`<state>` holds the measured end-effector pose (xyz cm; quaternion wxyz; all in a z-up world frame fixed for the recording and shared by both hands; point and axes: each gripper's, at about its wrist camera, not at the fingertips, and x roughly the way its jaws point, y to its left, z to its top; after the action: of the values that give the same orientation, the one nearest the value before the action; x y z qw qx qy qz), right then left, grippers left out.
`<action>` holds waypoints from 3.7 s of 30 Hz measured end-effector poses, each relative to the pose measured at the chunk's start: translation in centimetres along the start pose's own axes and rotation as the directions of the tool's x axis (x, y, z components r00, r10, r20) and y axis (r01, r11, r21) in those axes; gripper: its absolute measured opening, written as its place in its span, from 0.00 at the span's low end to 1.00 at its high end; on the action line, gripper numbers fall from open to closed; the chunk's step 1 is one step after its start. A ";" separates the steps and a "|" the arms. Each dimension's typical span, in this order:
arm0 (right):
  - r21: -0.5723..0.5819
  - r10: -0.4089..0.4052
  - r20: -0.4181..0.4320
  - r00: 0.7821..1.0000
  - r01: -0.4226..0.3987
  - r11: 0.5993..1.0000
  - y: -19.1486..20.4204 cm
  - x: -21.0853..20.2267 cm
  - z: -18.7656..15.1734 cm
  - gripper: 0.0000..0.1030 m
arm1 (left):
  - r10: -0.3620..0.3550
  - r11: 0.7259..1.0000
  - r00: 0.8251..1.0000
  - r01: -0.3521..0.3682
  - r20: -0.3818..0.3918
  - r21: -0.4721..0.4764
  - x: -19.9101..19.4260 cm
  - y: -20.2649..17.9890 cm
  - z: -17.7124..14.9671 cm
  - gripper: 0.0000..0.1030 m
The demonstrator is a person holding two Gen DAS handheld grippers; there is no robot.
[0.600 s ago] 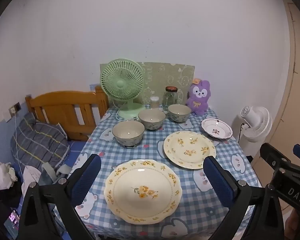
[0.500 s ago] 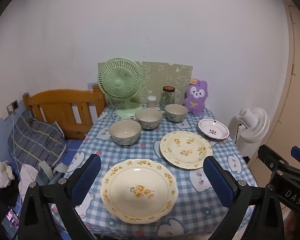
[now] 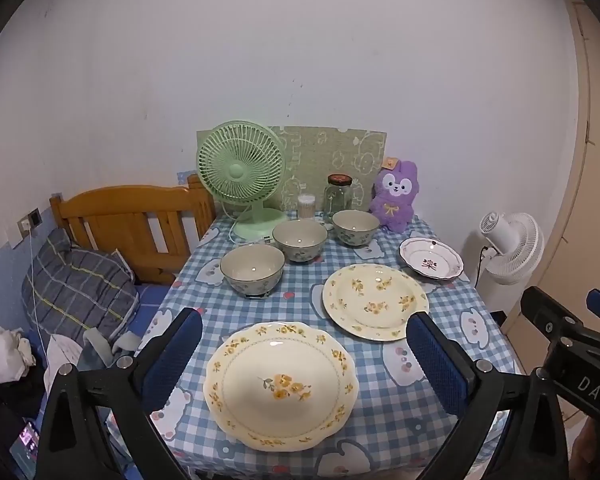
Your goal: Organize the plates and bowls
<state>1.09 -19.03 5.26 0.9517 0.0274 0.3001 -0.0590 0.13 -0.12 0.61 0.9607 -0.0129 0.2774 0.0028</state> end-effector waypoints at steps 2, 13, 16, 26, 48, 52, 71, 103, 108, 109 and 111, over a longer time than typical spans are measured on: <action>-0.001 0.001 -0.001 1.000 -0.001 1.000 0.0 0.0 0.0 1.00 | 0.003 1.000 1.000 -0.003 0.000 0.001 0.1 -0.1 0.1 1.00; -0.004 -0.001 0.001 1.000 0.001 1.000 0.0 0.3 0.0 1.00 | 0.011 1.000 1.000 -0.011 0.001 0.004 0.2 -0.4 0.1 0.99; -0.003 0.001 -0.001 1.000 -0.001 1.000 -0.1 0.4 0.1 1.00 | 0.012 1.000 1.000 -0.012 0.002 0.004 0.3 -0.5 0.2 0.99; -0.003 0.000 -0.002 1.000 0.000 1.000 -0.1 0.4 0.1 1.00 | 0.011 1.000 1.000 -0.011 0.001 0.003 0.2 -0.4 0.3 0.99; -0.003 0.000 -0.003 1.000 0.000 1.000 -0.2 0.5 0.1 1.00 | 0.013 1.000 1.000 -0.013 0.001 0.005 0.3 -0.6 0.2 0.98; -0.003 0.001 -0.004 1.000 -0.001 1.000 -0.2 0.5 0.1 1.00 | 0.013 1.000 1.000 -0.013 0.001 0.006 0.3 -0.6 0.2 0.98; -0.006 0.020 -0.009 1.000 -0.020 1.000 -0.2 1.2 -0.3 1.00 | 0.029 0.999 1.000 -0.029 -0.001 0.012 0.9 -0.9 -0.2 0.97; -0.050 0.045 -0.226 0.973 -0.057 0.997 9.7 10.2 -1.5 0.88 | 0.053 0.999 0.981 -0.050 -0.186 0.021 9.0 4.9 -0.7 0.75; -0.059 0.032 -0.272 0.962 -0.050 0.997 11.3 12.4 -2.6 0.88 | 0.054 0.999 0.968 -0.051 -0.243 0.016 11.6 6.3 -1.7 0.73; -0.064 0.025 -0.283 0.959 -0.045 0.997 11.7 13.0 -2.8 0.88 | 0.054 0.999 0.966 -0.051 -0.254 0.015 12.1 6.6 -1.9 0.72; -0.071 0.017 -0.300 0.954 -0.040 0.997 12.4 14.0 -3.3 0.87 | 0.053 0.999 0.961 -0.051 -0.273 0.013 13.1 7.0 -2.4 0.72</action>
<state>12.22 -7.81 -5.27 0.8963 0.0038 0.4425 -0.0291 9.82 6.82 -8.58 0.9129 -0.0029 0.4074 0.0252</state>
